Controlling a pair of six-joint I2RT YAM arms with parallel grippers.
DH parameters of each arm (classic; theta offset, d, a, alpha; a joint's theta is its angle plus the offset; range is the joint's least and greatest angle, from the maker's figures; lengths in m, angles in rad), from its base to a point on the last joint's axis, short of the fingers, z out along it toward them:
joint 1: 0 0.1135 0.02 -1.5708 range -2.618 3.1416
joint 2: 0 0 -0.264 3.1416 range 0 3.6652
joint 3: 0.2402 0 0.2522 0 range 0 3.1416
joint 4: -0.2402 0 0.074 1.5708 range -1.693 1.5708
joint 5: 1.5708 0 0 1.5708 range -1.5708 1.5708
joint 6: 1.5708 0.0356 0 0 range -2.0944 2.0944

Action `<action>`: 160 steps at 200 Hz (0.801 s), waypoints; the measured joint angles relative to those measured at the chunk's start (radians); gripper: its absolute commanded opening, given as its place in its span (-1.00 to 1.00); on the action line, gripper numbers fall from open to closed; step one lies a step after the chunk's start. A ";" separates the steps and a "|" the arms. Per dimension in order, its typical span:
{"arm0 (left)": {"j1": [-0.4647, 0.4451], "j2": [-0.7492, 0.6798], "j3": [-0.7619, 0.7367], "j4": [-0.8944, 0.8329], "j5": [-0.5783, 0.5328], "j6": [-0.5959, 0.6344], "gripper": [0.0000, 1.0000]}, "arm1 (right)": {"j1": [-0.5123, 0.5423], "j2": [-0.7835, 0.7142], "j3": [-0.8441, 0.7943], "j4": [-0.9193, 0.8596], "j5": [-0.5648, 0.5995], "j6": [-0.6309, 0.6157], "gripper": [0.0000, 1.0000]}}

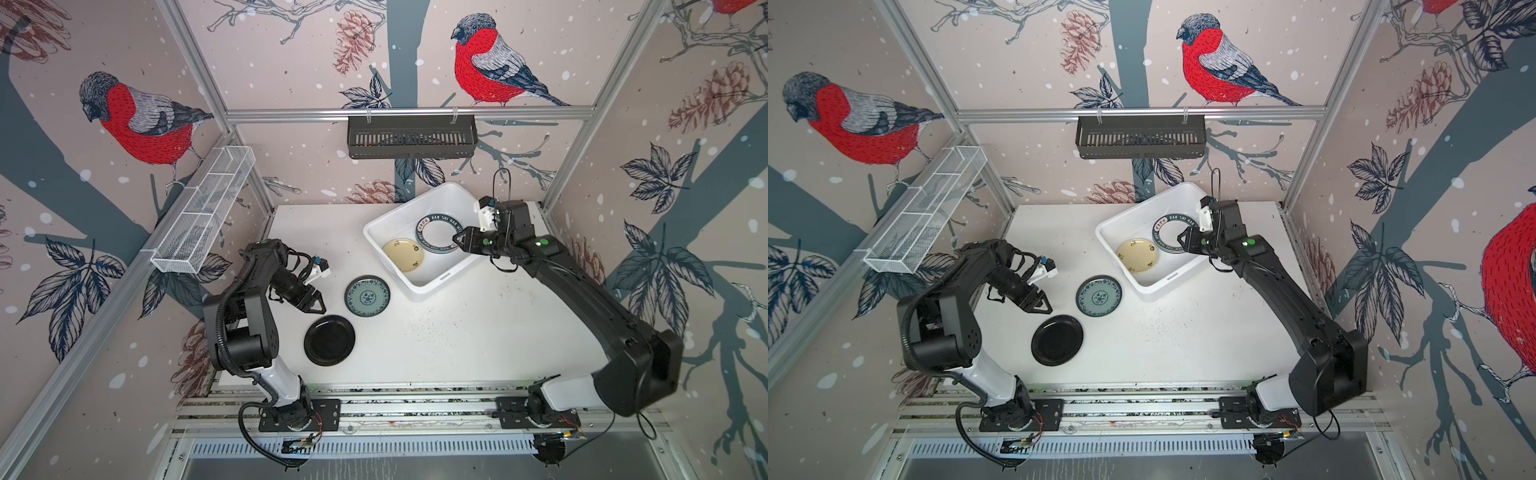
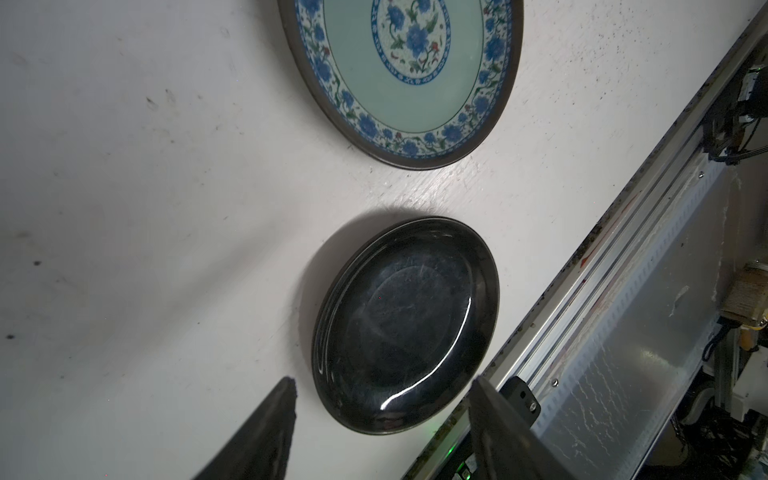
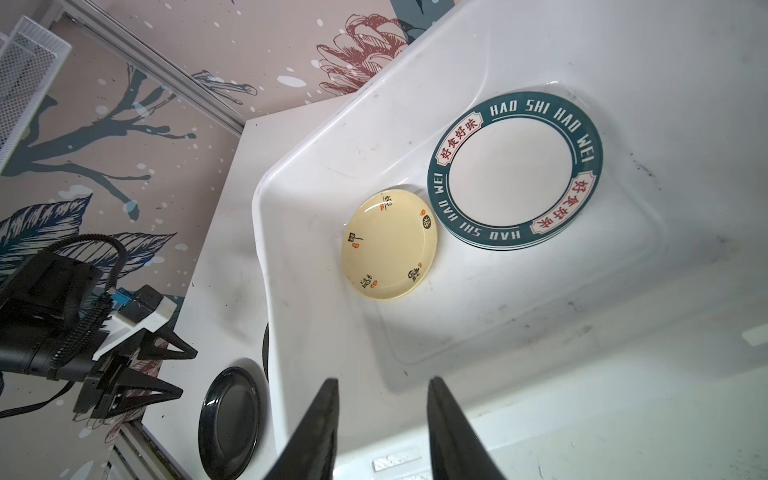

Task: Place the plates into the plastic bin on the countertop
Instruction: 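Raise the right gripper from the bin while the left gripper lowers to the black plate, then close the left gripper on the black plate's rim and tilt it up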

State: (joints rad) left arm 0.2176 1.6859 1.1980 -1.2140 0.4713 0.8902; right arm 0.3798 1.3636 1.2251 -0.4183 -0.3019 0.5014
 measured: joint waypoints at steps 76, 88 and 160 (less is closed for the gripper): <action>0.033 0.020 -0.130 0.097 -0.003 0.000 0.22 | -0.003 -0.117 -0.161 0.132 0.026 0.053 -0.26; 0.042 0.023 -0.139 0.110 -0.003 0.000 0.21 | -0.003 -0.137 -0.173 0.144 0.025 0.076 -0.26; 0.091 0.074 -0.171 0.158 0.000 0.025 0.15 | -0.003 -0.159 -0.239 0.215 0.017 0.108 -0.28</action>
State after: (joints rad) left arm 0.3088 1.7599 1.0271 -1.0557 0.4709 0.9154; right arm 0.3771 1.2041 0.9859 -0.2031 -0.2852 0.6090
